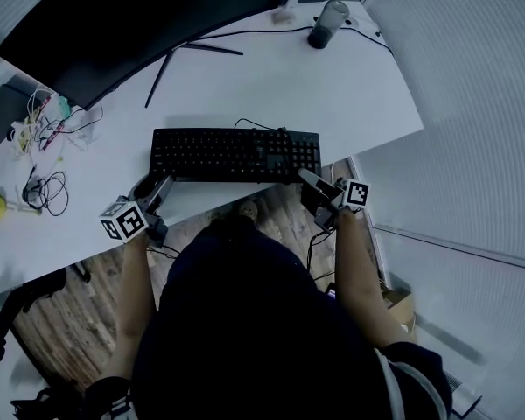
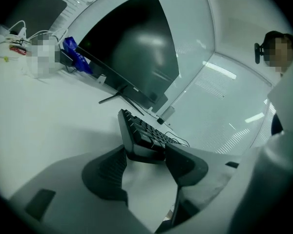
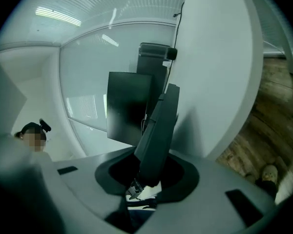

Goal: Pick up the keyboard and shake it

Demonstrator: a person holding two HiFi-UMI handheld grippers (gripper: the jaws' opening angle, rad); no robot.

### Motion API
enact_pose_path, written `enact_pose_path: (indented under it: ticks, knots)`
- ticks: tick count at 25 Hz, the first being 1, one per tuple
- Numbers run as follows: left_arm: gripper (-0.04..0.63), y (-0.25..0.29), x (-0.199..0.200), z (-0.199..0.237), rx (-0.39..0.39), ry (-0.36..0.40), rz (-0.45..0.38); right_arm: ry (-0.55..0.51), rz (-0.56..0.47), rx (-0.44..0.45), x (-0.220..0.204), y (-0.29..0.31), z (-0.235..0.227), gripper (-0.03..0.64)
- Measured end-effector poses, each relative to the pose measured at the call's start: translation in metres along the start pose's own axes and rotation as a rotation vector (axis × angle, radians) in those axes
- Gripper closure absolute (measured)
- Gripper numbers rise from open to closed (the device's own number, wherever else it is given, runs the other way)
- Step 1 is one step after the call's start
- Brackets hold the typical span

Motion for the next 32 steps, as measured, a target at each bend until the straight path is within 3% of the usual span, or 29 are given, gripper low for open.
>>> enact_pose_path:
  ticks: [7, 12, 15, 18, 23, 28, 32]
  knots:
    - [0.339, 0.007, -0.008, 0.014, 0.046, -0.036, 0.042, 0.018, 0.049, -0.116, 0.000, 0.008, -0.012, 0.508]
    - [0.336, 0.013, -0.005, 0.015, 0.068, -0.023, 0.081, -0.028, 0.053, -0.201, 0.004, 0.016, -0.011, 0.489]
    - [0.330, 0.015, -0.002, 0.013, 0.103, 0.013, 0.103, -0.072, 0.043, -0.283, 0.001, 0.018, -0.008, 0.442]
    - [0.319, 0.018, -0.001, 0.008, 0.183, 0.134, 0.168, -0.159, 0.030, -0.348, -0.001, 0.018, -0.002, 0.412]
    - [0.300, 0.022, -0.008, 0.000, 0.257, 0.249, 0.219, -0.358, -0.044, -0.458, -0.009, 0.014, 0.004, 0.353]
    - [0.283, 0.026, -0.015, -0.003, 0.288, 0.303, 0.240, -0.495, -0.103, -0.506, -0.016, 0.012, 0.006, 0.328]
    - [0.276, 0.030, -0.022, -0.004, 0.322, 0.313, 0.260, -0.585, -0.104, -0.598, -0.020, 0.011, 0.007, 0.307]
Point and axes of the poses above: the fingertips, and each gripper's own axes: y forward along the fingers, z to its left, x out of its top, the point moved 9 cm from there along -y, backward along the fingers, and after that the axes turned 3 degrees about x, right-handed, at the moved point
